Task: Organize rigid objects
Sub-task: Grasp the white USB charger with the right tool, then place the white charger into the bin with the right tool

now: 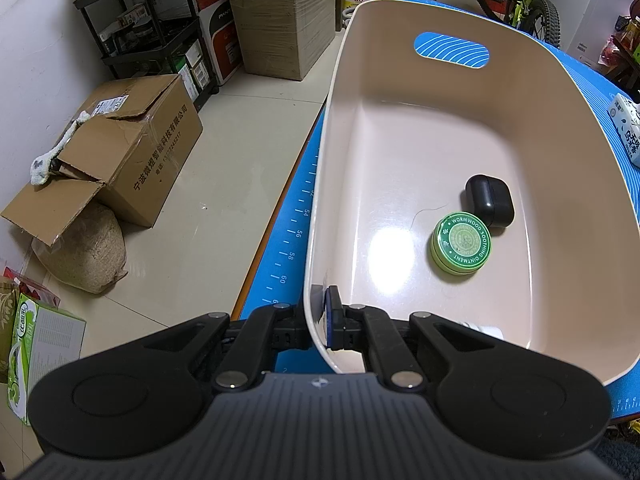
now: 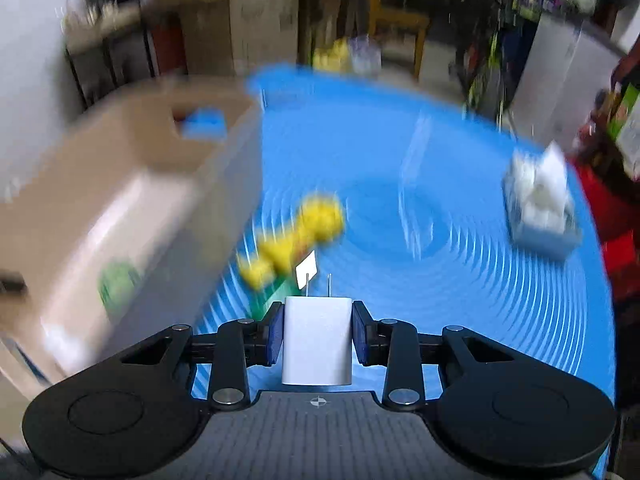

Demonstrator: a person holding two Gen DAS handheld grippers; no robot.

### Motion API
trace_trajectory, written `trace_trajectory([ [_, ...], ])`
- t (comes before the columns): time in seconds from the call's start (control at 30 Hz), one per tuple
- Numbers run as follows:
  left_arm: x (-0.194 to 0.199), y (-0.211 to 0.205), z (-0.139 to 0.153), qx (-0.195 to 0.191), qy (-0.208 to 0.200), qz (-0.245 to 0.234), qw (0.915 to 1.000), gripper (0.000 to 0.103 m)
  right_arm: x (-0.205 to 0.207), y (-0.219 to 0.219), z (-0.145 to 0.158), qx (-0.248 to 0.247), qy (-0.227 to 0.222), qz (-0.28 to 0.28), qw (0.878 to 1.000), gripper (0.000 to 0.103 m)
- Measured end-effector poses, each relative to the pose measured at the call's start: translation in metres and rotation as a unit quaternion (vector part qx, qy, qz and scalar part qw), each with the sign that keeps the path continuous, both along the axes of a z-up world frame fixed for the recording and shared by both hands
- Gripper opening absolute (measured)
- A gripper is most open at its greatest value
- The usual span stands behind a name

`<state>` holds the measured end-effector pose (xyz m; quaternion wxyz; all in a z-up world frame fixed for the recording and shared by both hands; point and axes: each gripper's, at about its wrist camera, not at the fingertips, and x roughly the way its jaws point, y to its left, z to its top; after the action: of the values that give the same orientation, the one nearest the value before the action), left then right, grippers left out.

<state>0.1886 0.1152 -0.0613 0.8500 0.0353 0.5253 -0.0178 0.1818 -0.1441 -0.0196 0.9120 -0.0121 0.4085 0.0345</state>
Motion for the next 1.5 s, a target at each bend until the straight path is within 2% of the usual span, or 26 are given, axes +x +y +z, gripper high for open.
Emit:
trace_trajectory([
  [0.1,0.000,0.000,0.000,0.000,0.000,0.001,1.0000,0.008,0.015,0.021,0.031,0.014,-0.037,0.033,0.999,0.042],
  [0.23,-0.001,0.000,0.000,0.000,0.000,0.001,1.0000,0.008,0.038,0.068,0.040,0.016,-0.036,0.090,0.995,0.042],
  [0.33,-0.001,0.000,0.000,0.001,0.000,0.000,1.0000,0.008,0.055,0.107,0.027,-0.003,-0.011,0.133,0.991,0.042],
  [0.5,-0.002,0.001,-0.001,0.002,0.000,-0.002,1.0000,0.008,0.073,0.150,-0.002,-0.033,0.041,0.169,0.984,0.042],
  [0.67,-0.001,0.000,-0.001,0.001,0.000,-0.002,1.0000,0.008,0.084,0.171,-0.034,-0.063,0.094,0.185,0.976,0.042],
  [0.83,-0.001,-0.001,-0.001,0.003,0.001,-0.003,1.0000,0.008,0.091,0.176,-0.051,-0.082,0.142,0.190,0.968,0.042],
  [1.0,0.000,-0.002,-0.001,0.003,0.002,-0.002,1.0000,0.008,0.094,0.191,-0.054,-0.112,0.154,0.207,0.959,0.043],
  [1.03,0.000,-0.002,-0.001,0.002,0.002,-0.002,1.0000,0.008,0.095,0.192,-0.053,-0.111,0.156,0.206,0.960,0.050],
  [1.13,0.001,-0.002,-0.001,0.002,0.002,-0.003,1.0000,0.008,0.092,0.184,-0.042,-0.078,0.134,0.203,0.967,0.058],
  [1.2,0.001,-0.002,0.000,0.002,0.002,-0.003,1.0000,0.008,0.085,0.167,-0.026,-0.051,0.103,0.192,0.975,0.062],
  [1.33,0.001,-0.001,0.000,0.002,0.002,-0.003,1.0000,0.008,0.072,0.125,0.013,-0.001,0.047,0.148,0.988,0.063],
  [1.5,0.000,-0.001,0.000,0.002,0.002,-0.002,1.0000,0.008,0.064,0.065,0.044,0.002,-0.001,0.076,0.997,0.064],
])
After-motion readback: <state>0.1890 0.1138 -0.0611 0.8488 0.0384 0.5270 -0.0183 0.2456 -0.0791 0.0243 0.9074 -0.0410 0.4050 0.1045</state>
